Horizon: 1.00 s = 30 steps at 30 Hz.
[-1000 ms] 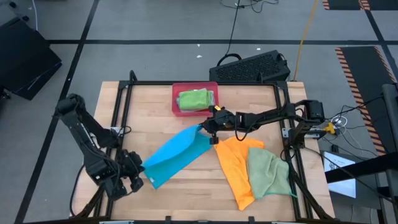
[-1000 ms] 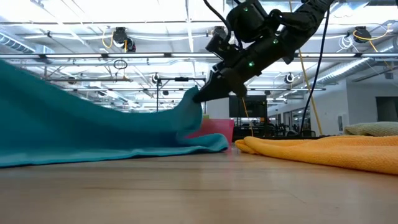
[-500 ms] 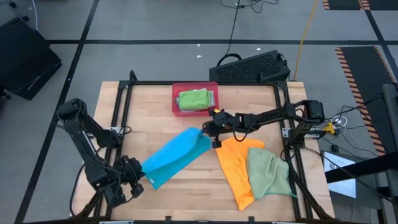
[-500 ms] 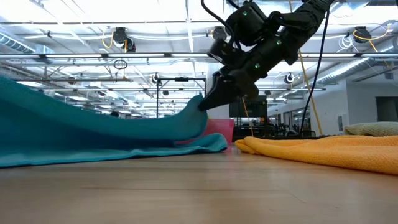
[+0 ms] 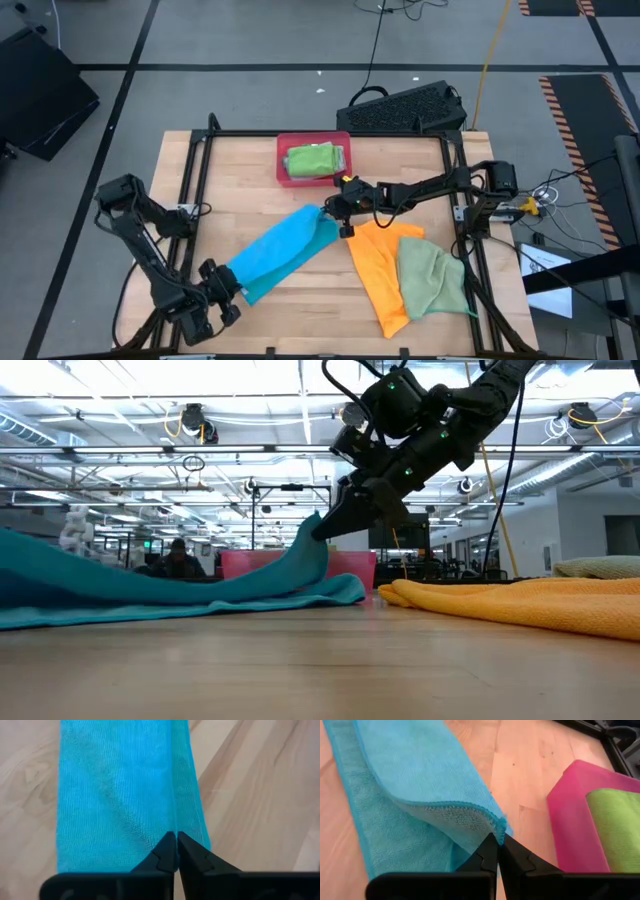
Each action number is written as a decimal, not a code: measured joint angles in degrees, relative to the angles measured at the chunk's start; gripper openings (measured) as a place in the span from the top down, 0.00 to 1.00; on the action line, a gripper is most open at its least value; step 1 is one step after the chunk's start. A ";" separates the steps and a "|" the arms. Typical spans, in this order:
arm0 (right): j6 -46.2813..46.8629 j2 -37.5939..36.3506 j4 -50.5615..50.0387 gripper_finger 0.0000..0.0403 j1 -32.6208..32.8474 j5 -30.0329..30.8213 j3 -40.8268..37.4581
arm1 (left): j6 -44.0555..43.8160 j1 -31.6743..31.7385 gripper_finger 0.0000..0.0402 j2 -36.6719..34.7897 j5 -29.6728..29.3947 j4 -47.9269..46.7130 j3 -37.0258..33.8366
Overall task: Fold microfiber towels
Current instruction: Fold the blue towel
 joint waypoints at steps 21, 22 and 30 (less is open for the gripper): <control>-1.36 0.37 1.28 0.95 -1.68 -0.28 0.00 | 2.75 0.04 0.87 6.96 -4.35 9.45 0.00; -1.29 0.37 1.28 0.93 -1.66 -0.28 0.00 | 3.11 0.04 0.85 6.96 -4.91 9.78 0.00; -0.13 0.37 -0.74 0.78 -1.32 -2.94 0.00 | 3.76 0.17 0.63 6.96 -4.40 11.21 0.00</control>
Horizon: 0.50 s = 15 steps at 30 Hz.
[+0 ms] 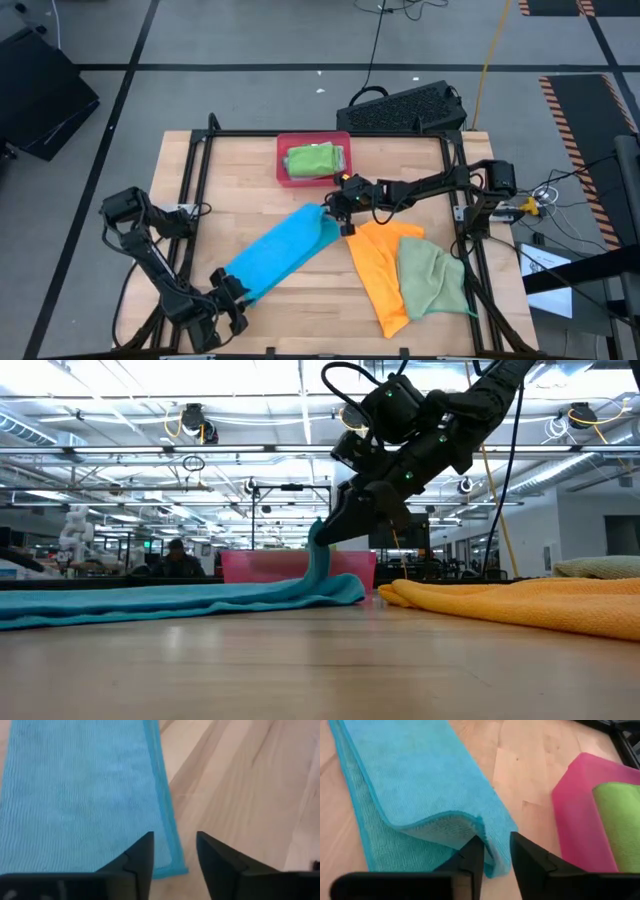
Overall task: Fold microfiber towels
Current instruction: Fold the blue towel
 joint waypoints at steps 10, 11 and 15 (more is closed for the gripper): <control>1.53 -1.78 -5.12 0.72 0.90 0.21 0.00 | -1.37 0.09 0.52 0.00 -2.63 -4.24 0.00; 1.67 -2.26 -6.25 0.72 1.16 0.21 0.00 | -2.24 0.26 0.52 0.00 -4.36 -5.13 0.00; 1.98 -3.53 -8.52 0.71 2.03 0.26 0.00 | -5.20 2.35 0.55 -0.09 -9.49 -5.46 -2.56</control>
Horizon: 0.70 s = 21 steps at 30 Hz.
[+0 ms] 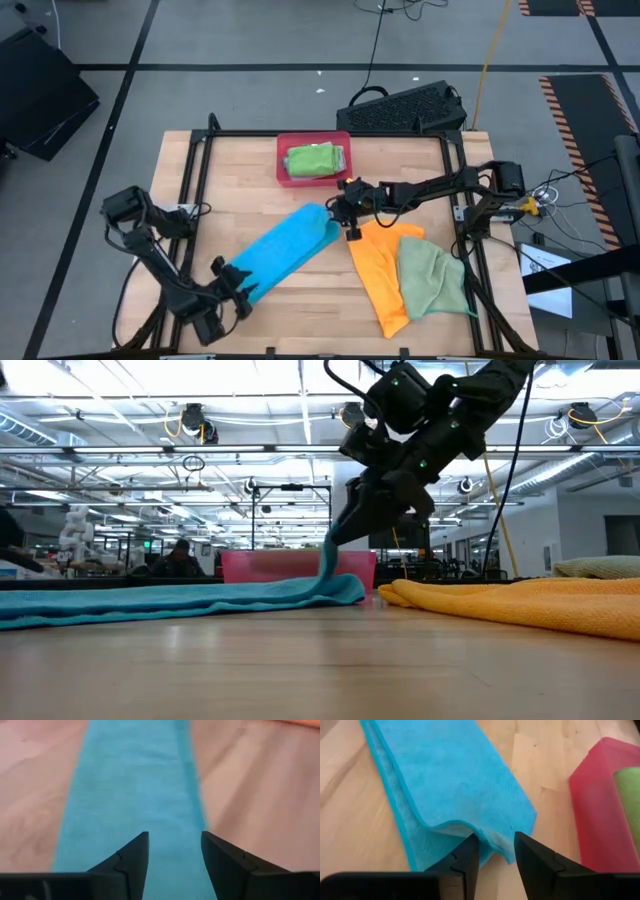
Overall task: Fold microfiber towels
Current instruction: Fold the blue towel
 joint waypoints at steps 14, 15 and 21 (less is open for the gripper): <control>7.83 -0.01 -7.90 0.68 7.30 8.62 0.00 | 7.11 -0.48 0.78 -3.06 22.27 8.65 -7.21; 8.73 -0.01 -7.42 0.68 8.32 8.62 0.00 | 7.36 -1.29 0.79 -4.18 24.72 7.86 -7.07; 12.60 0.46 -0.23 0.68 15.46 8.67 0.00 | 1.58 -4.44 0.83 -12.46 33.95 -3.43 -6.86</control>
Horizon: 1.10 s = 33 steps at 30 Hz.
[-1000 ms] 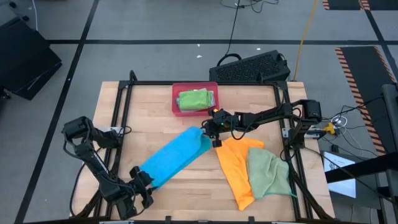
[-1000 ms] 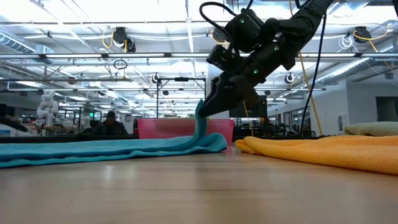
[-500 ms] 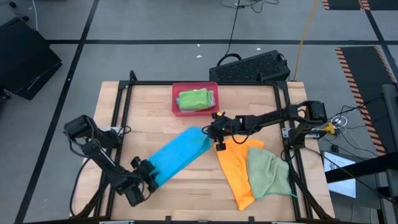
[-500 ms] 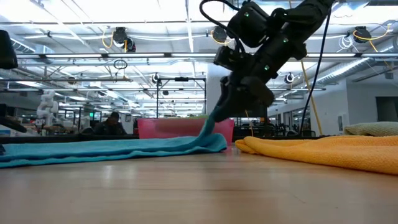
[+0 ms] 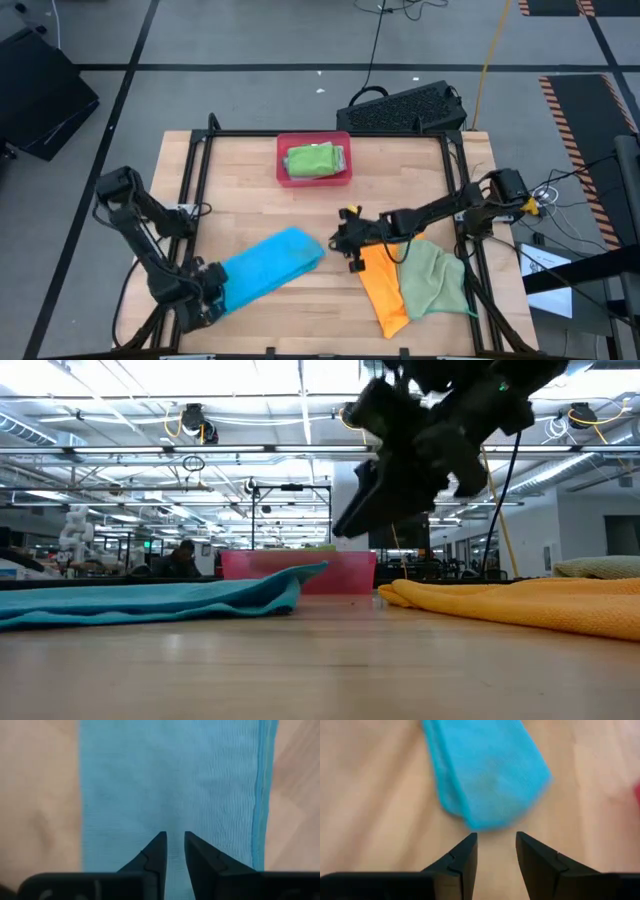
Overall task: Fold microfiber towels
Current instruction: Fold the blue towel
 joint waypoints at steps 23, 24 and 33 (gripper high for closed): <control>8.42 21.13 22.83 0.84 7.24 2.01 6.08 | 36.12 25.60 0.99 0.18 -22.01 25.70 -5.25; 8.42 21.72 22.95 0.85 7.02 2.23 6.43 | 37.13 26.67 0.99 0.94 -19.77 27.18 -5.61; 8.30 20.29 22.75 0.87 7.31 5.02 6.73 | 37.31 31.20 0.93 6.48 -12.39 31.05 -9.11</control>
